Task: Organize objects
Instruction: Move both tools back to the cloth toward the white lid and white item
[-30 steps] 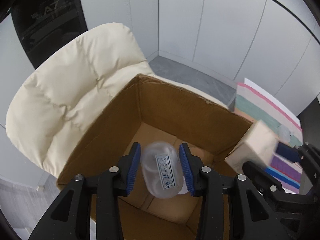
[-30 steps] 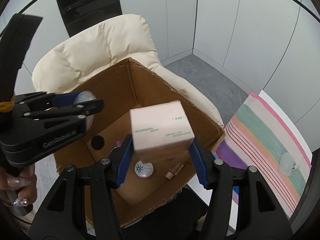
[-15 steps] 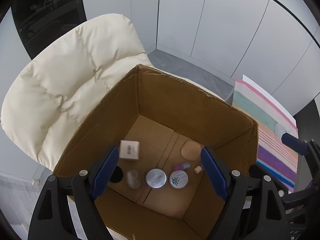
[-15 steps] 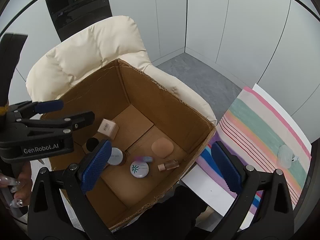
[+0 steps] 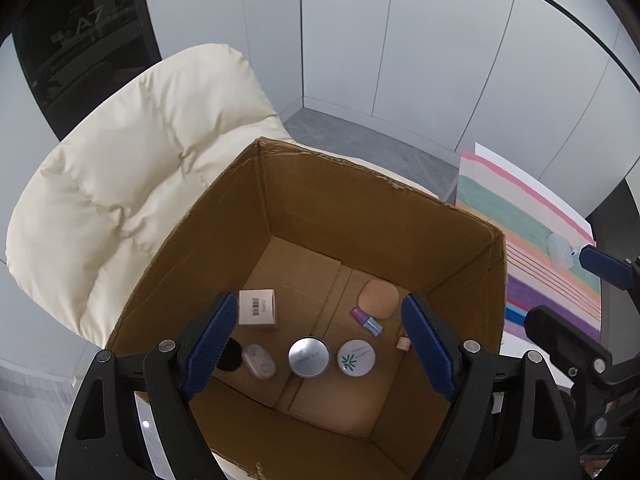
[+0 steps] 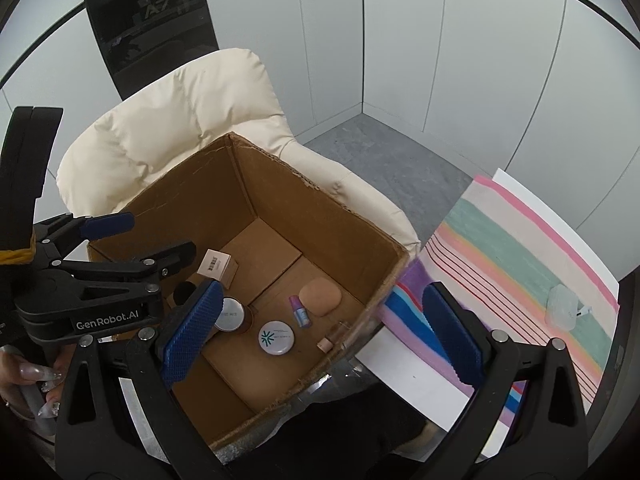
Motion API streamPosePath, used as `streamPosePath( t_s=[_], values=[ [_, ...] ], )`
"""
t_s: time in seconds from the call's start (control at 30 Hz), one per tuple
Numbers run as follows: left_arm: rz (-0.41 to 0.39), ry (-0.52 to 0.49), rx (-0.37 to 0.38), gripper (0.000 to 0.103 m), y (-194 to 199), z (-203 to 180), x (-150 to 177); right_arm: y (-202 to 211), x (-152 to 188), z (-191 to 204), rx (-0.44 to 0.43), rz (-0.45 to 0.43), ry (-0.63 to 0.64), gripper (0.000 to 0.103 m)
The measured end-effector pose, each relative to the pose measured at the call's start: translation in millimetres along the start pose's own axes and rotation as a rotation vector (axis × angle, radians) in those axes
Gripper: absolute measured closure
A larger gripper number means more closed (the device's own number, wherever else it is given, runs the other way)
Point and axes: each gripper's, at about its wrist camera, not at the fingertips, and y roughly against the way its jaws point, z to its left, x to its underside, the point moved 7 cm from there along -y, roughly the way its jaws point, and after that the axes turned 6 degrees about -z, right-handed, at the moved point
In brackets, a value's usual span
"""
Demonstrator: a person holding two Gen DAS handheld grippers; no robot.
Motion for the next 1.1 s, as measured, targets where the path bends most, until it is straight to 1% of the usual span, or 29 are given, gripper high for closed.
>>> streamPosePath(
  t_s=[0.1,0.23,0.47,0.6,0.83,1.0,1.1],
  values=[
    [-0.006,-0.016,0.01,0.018,1.5,-9.5,0.4,6.9,2.7,-9.0,0.013,-0.009,-0.015,0.002],
    [-0.01,-0.051,0.032,0.018,1.0,-31.5,-0.4,16.4,7.1,-27.2,0.032,-0.016,-0.057,0.002],
    [-0.005,-0.095,0.077,0.018,1.2,-68.0,0.8,37.0,20.3,-71.4,0.077,-0.03,-0.145,0.002],
    [-0.02,-0.126,0.094,0.018,2.0,-91.7,-1.4,49.3,31.9,-100.0,0.109,-0.035,-0.197,0.002],
    [-0.032,-0.196,0.163,0.018,3.1,-150.9,-3.0,72.9,55.3,-149.9,0.17,-0.043,-0.279,0.002],
    [-0.004,-0.239,0.213,0.018,-3.9,-198.9,-1.0,87.0,76.6,-189.2,0.208,-0.041,-0.341,0.002],
    [0.004,-0.263,0.23,0.018,-6.0,-224.0,-0.2,95.5,91.9,-215.1,0.232,-0.038,-0.384,0.002]
  ],
)
